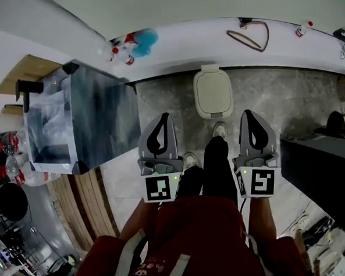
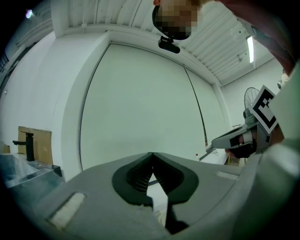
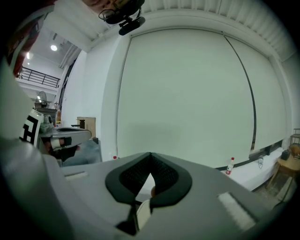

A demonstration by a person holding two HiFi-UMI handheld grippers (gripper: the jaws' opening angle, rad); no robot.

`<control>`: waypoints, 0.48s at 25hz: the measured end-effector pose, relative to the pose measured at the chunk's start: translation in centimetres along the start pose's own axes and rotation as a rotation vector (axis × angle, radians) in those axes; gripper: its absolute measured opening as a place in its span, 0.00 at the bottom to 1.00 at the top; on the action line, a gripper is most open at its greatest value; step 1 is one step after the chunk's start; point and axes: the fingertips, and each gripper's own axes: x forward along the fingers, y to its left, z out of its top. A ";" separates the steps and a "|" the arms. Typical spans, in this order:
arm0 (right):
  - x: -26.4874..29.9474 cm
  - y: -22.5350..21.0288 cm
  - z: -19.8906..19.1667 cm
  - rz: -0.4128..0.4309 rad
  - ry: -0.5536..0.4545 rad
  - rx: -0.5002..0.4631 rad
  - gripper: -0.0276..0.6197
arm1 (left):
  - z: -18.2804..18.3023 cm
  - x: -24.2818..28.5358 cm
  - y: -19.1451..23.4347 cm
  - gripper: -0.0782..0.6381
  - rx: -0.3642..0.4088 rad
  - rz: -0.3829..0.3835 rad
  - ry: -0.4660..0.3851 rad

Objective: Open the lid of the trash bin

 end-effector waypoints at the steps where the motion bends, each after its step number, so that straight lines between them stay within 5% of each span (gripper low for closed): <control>1: 0.4 0.1 -0.6 0.007 0.012 0.009 0.04 | -0.9 0.2 -0.3 0.12 -0.004 -0.003 0.012; 6: 2.2 0.3 -5.5 0.061 0.084 0.028 0.04 | -5.4 1.0 -1.7 0.12 -0.041 -0.036 0.038; 12: 3.7 0.7 -12.4 0.103 0.199 0.050 0.04 | -12.2 1.4 -2.1 0.12 -0.043 -0.014 0.164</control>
